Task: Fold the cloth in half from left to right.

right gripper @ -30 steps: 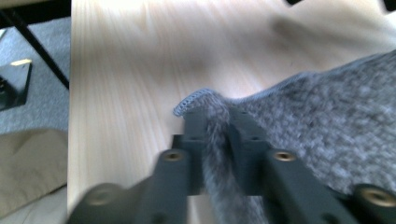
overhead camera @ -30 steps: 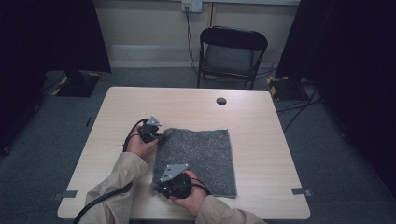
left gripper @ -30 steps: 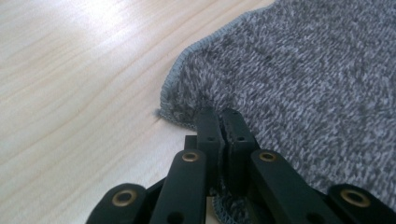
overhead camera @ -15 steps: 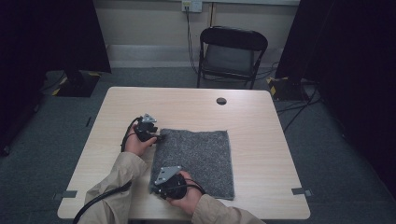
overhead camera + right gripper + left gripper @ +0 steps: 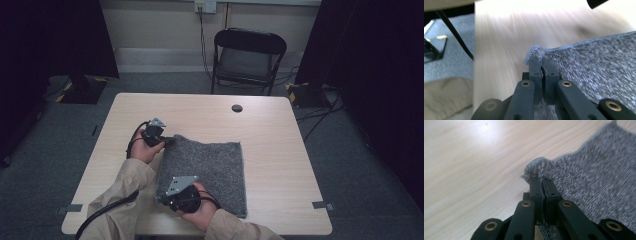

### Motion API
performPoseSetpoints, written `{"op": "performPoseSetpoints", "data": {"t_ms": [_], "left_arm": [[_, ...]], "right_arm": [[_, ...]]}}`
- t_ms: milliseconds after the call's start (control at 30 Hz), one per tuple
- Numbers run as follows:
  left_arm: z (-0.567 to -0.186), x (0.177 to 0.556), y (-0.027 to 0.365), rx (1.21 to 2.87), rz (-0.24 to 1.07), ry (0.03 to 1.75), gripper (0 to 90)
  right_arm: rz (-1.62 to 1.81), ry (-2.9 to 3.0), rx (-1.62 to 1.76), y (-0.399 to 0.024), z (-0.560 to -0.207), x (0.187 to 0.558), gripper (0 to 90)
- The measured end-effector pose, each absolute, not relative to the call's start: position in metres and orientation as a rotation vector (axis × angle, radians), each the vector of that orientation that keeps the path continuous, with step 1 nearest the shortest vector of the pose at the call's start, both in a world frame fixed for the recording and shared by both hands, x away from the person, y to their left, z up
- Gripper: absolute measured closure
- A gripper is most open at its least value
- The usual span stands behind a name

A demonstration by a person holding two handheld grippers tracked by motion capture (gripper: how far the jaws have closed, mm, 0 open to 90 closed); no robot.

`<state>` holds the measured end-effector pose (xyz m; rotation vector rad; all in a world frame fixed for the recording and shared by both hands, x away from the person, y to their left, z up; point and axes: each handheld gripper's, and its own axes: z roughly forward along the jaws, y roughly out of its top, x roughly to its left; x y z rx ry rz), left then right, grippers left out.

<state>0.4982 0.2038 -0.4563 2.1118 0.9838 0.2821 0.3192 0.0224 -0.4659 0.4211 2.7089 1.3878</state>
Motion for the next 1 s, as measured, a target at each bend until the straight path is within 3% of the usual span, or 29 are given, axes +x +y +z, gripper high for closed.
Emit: {"op": "performPoseSetpoints", "data": {"t_ms": [400,700,1000], "left_arm": [[-0.411,0.489,0.216,2.063,0.287,0.98,87.7],[-0.42,0.49,0.193,2.045,0.221,0.958,87.6],[-0.423,0.492,0.211,2.045,0.235,0.989,87.6]], "right_arm": [[1.553,2.637,0.418,0.018,-0.442,0.314,87.7],[1.553,2.641,0.452,-0.003,-0.444,0.312,87.7],[1.546,2.669,0.434,0.009,-0.448,0.318,87.7]]}}
